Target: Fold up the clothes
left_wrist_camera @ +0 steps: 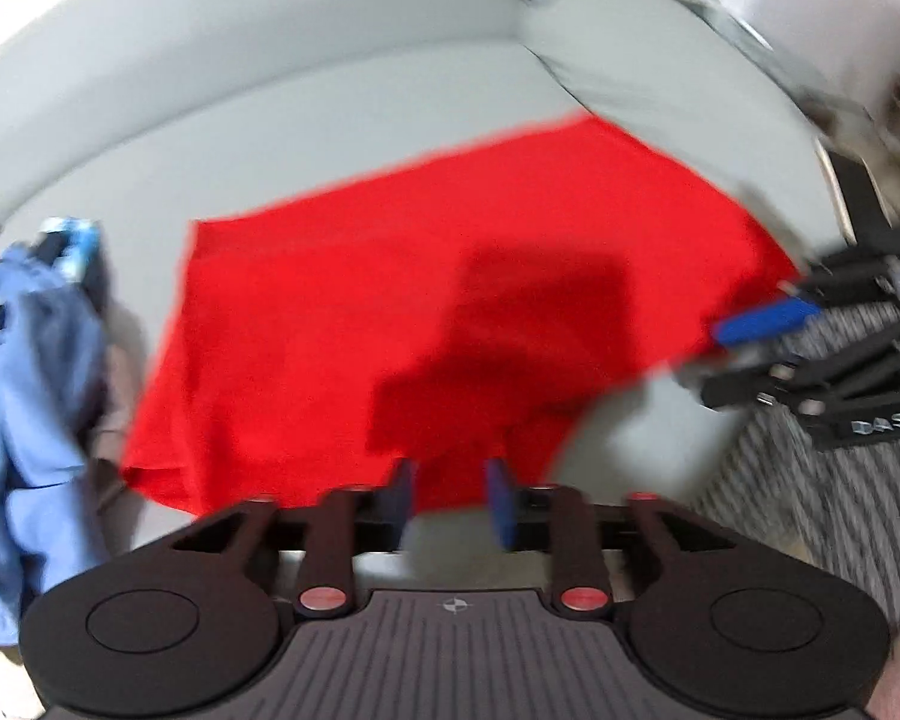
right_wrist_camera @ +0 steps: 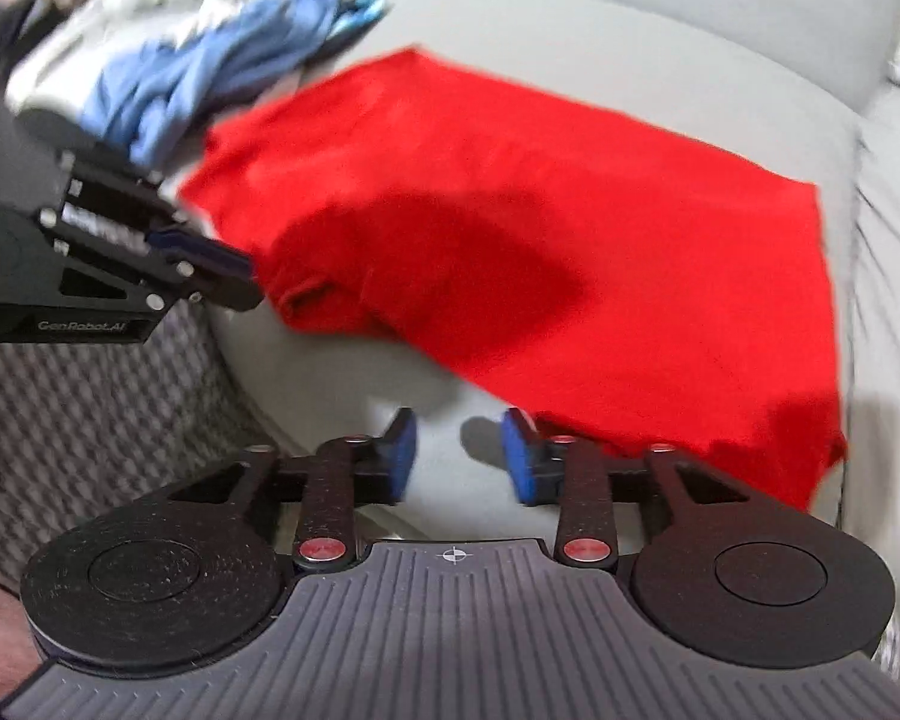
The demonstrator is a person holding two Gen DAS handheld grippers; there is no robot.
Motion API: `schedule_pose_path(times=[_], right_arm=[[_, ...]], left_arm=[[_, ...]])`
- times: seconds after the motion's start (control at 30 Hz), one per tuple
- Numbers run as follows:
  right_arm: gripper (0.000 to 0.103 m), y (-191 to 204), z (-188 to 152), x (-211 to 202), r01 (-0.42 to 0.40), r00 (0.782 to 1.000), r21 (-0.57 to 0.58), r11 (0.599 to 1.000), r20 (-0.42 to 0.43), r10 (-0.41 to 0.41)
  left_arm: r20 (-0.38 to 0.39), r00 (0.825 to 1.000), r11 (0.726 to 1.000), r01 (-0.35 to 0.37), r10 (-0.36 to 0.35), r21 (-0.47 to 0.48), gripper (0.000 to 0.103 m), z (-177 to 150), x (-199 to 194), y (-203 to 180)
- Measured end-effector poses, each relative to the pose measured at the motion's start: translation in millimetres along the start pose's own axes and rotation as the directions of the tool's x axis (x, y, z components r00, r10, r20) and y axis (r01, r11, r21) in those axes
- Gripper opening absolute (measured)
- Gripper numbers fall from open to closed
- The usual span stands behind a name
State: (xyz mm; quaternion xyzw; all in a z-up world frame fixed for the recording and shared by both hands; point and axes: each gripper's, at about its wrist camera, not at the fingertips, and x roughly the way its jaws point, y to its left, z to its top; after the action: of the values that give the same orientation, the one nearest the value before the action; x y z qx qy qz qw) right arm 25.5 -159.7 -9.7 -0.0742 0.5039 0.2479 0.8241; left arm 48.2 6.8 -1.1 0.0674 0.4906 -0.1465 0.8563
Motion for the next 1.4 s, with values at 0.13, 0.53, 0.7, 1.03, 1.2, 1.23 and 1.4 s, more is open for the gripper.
schedule_pose_path(times=[0.13, 0.53, 0.7, 1.03, 1.2, 1.23, 1.4], right_arm=[[0.044, -16.8, 11.6, 0.2, 0.032, 0.998, 0.088, 0.996, 0.051, -0.036], [0.019, -34.8, 60.6, 62.4, 0.202, 0.979, 0.151, 0.968, -0.044, -0.197], [0.020, -27.9, 37.8, 51.8, 0.218, 0.976, 0.115, 0.969, -0.034, -0.216], [0.036, -43.4, 17.6, 15.7, 0.137, 0.989, 0.134, 0.981, 0.033, -0.142], [0.037, -66.5, 15.3, 27.0, 0.110, 0.994, 0.281, 0.953, -0.015, -0.110], [0.037, -65.3, 16.1, 28.1, 0.116, 0.993, 0.277, 0.954, -0.021, -0.114], [0.040, -61.9, 13.6, 22.1, 0.095, 0.994, 0.260, 0.961, 0.020, -0.104]], left_arm=[[0.051, 0.997, 0.996, -0.060, 0.064, -0.072, 0.046, 16.4, 10.8, 5.1], [-0.003, 0.997, 0.996, -0.080, 0.080, 0.039, 0.041, 40.9, 75.2, -32.3], [-0.001, 0.997, 0.996, -0.082, 0.083, 0.034, 0.043, 25.7, 65.8, -28.6], [0.000, 0.991, 0.990, -0.132, 0.132, 0.042, 0.081, 27.0, 50.9, -6.5], [-0.090, 0.991, 0.992, -0.102, 0.095, -0.076, 0.085, 28.5, 61.0, 10.5], [-0.102, 0.990, 0.992, -0.106, 0.098, -0.074, 0.085, 30.1, 59.2, 12.5], [-0.108, 0.984, 0.989, -0.145, 0.141, -0.034, 0.093, 22.1, 59.0, 14.1]])
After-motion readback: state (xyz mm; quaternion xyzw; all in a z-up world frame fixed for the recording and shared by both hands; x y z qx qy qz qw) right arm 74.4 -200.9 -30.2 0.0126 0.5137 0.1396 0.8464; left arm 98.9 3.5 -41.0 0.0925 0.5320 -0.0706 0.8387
